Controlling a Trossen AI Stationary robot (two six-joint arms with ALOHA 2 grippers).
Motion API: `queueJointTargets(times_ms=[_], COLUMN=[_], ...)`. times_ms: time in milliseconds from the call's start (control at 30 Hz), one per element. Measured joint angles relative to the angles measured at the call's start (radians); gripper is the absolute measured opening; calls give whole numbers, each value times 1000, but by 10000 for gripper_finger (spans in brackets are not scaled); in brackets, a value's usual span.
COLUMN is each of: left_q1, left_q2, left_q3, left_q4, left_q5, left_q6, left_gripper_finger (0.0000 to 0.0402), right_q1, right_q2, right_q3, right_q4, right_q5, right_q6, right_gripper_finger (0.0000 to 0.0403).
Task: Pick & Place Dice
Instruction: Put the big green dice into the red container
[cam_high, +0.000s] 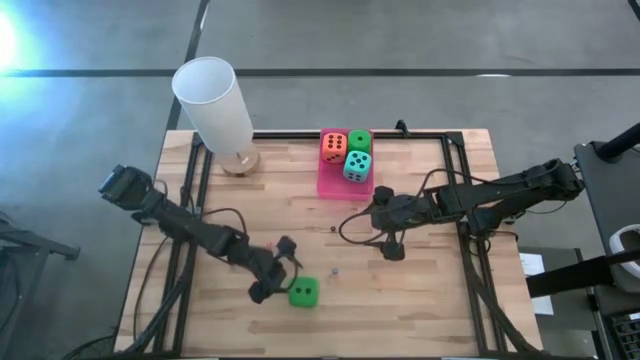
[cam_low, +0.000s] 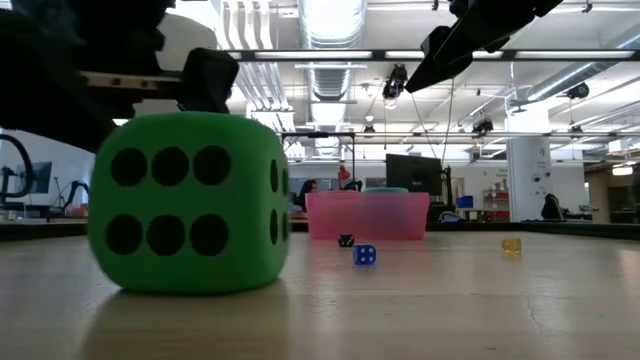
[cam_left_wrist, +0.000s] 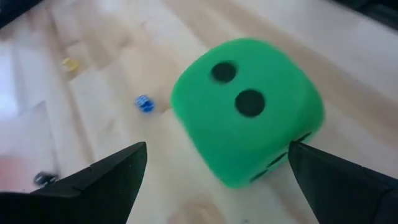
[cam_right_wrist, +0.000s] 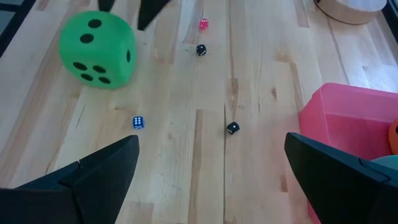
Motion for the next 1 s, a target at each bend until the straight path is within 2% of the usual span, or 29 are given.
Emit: queueJointTargets(times_ms=[233,333,600,733,1000], left_q1=[71,88,66,40,14], left_q2=[0,-1,-23,-14,94], left_q3=[0,18,145,186,307], left_q4=[4,-13,-203,-210,-263], left_q5=[-9,-12,2,26,35], left_q6=[6,-55,-216,-251,-298], left_gripper_finger=[390,392,391,392,393], right_q1=[0,0,0,0,0], right_q2=[0,0,0,0,0], right_q3=[0,0,0,0,0], right_q4=[0,0,0,0,0], right_q5=[0,0,0,0,0], right_q6=[0,0,-2,-4,-4], right_gripper_finger=[400,400,400,400,400])
